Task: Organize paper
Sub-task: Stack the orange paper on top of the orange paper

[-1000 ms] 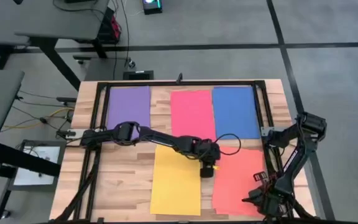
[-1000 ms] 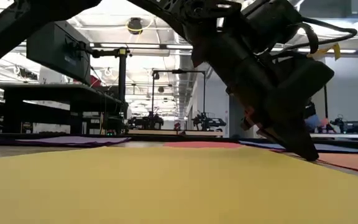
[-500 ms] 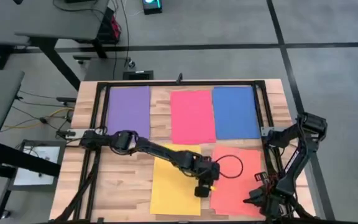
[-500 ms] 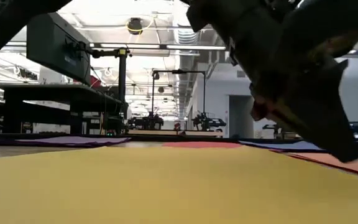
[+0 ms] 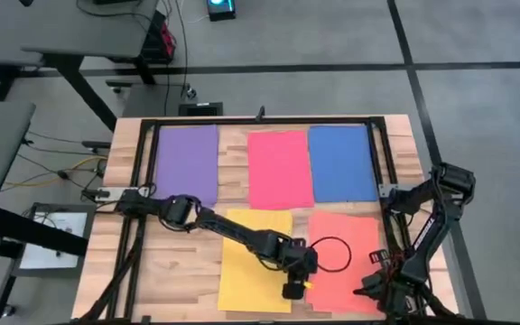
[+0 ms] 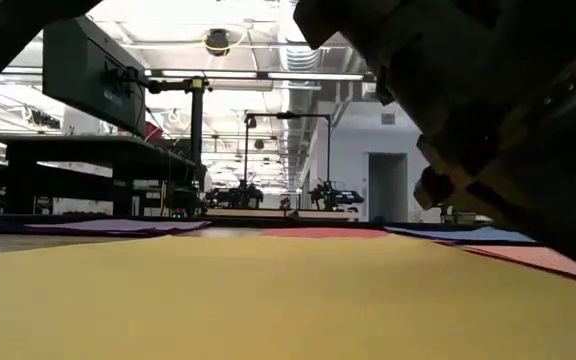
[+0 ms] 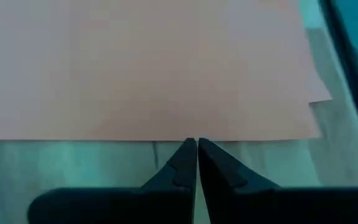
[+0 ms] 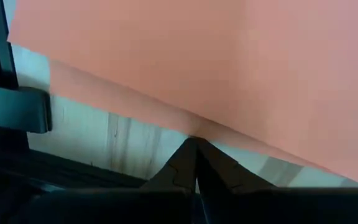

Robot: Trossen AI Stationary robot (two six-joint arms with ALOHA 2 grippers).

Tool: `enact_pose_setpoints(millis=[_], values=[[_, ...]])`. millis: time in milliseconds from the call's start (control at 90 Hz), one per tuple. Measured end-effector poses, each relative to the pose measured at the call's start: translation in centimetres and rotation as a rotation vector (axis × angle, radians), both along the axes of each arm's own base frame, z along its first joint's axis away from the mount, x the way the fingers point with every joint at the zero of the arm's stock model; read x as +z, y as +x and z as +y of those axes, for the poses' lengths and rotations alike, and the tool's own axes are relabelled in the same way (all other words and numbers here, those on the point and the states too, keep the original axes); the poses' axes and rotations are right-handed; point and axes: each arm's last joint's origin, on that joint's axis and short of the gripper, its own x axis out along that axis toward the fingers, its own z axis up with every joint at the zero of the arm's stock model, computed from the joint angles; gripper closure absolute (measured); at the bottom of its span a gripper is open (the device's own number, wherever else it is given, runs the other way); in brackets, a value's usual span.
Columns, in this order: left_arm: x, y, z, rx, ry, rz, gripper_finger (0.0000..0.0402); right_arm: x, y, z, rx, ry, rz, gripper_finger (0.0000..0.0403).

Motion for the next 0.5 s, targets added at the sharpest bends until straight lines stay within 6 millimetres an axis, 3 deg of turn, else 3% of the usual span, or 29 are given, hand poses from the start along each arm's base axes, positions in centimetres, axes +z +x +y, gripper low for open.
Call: enact_pose_setpoints(millis=[500], values=[[-0.97,0.56,-0.35,-0.029,-0.015,-0.103,0.0402,-0.04,0.71,-0.31,-0.017,-0.003,-0.012,0.0403]])
